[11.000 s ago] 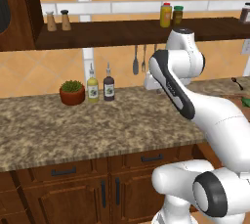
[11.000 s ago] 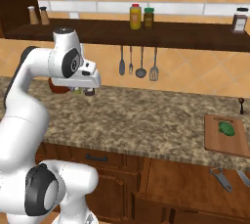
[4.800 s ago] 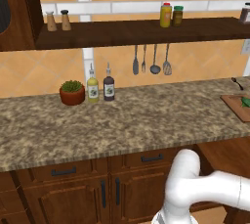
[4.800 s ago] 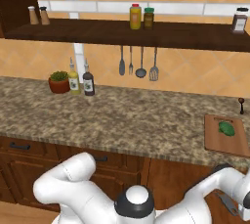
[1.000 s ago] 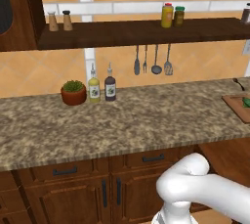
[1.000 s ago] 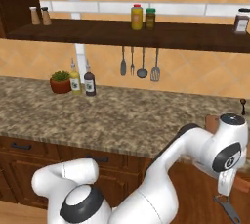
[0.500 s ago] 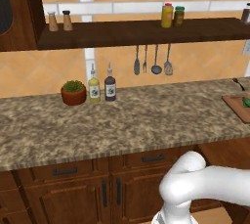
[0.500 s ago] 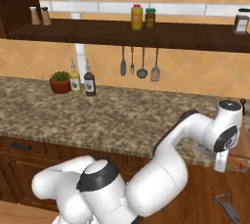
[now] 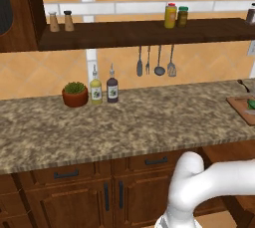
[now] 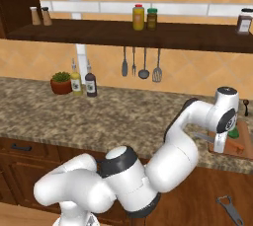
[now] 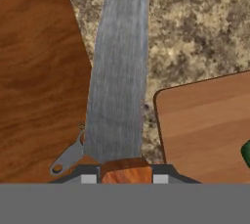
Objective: Place the appropriate cutting tool for cutting the broccoli skin on the cutting board.
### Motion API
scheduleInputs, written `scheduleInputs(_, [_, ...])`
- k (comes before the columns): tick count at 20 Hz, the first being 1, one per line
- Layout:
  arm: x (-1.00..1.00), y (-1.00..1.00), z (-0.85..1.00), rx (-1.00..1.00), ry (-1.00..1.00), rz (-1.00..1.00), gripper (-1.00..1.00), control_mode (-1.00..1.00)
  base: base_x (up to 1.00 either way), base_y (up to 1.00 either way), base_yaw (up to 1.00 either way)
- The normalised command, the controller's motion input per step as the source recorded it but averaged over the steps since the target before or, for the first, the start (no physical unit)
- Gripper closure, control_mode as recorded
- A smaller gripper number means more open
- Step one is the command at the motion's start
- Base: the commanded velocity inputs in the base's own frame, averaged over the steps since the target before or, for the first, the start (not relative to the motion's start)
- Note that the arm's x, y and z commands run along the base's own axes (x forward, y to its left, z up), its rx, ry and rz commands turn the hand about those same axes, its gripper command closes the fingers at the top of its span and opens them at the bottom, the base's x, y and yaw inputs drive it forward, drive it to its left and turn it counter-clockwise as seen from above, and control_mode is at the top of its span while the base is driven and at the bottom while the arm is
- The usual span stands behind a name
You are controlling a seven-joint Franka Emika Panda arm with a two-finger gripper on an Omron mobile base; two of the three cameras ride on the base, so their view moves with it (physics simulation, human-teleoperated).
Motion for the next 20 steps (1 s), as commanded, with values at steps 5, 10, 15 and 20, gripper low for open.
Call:
scheduleInputs(5, [0.55,-0.13,-0.32,0.0,0.0,0.0,1.0,-1.0,0.0,0.0,0.0])
scheduleInputs(10, [0.51,-0.16,-0.41,0.0,0.0,0.0,1.0,-1.0,0.0,0.0,0.0])
scheduleInputs(15, [0.44,-0.12,-0.4,0.0,0.0,0.0,1.0,-1.0,0.0,0.0,0.0])
scheduleInputs(20, [0.23,-0.1,-0.35,0.0,0.0,0.0,1.0,-1.0,0.0,0.0,0.0])
